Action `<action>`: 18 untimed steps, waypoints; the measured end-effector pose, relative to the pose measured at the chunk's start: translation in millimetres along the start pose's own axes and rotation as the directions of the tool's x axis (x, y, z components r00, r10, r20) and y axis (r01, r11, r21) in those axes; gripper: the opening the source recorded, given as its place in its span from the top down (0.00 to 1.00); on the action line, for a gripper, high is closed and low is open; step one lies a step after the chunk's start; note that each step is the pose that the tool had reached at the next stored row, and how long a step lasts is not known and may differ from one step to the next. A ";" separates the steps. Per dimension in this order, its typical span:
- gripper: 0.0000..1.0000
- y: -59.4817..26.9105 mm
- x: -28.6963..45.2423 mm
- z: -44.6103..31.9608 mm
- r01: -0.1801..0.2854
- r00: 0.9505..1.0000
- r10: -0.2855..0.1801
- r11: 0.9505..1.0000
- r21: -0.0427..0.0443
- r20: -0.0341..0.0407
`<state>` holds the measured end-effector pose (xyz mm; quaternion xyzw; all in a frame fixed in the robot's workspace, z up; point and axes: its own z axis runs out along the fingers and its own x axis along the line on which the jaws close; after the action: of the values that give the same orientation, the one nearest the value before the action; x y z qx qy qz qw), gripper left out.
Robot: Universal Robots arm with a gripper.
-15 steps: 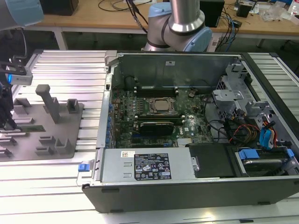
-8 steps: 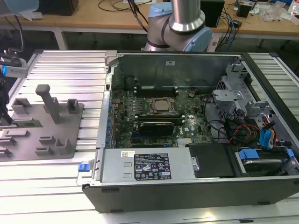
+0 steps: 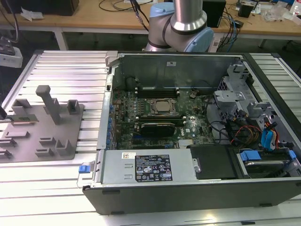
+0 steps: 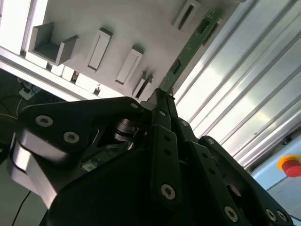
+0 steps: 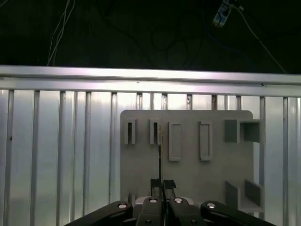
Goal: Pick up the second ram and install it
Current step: 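Pick up the second ram and move it above second insertion slot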
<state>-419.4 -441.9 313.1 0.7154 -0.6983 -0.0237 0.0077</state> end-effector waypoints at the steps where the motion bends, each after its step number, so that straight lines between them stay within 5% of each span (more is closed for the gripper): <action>1: 0.91 0.2 -0.1 -5.9 0.000 1.000 0.000 1.000 0.000 0.000; 18: 0.91 1.9 -1.4 -60.5 0.000 1.000 0.000 1.000 0.000 0.000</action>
<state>-418.6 -441.8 373.6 0.7154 -0.6983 -0.0237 0.0076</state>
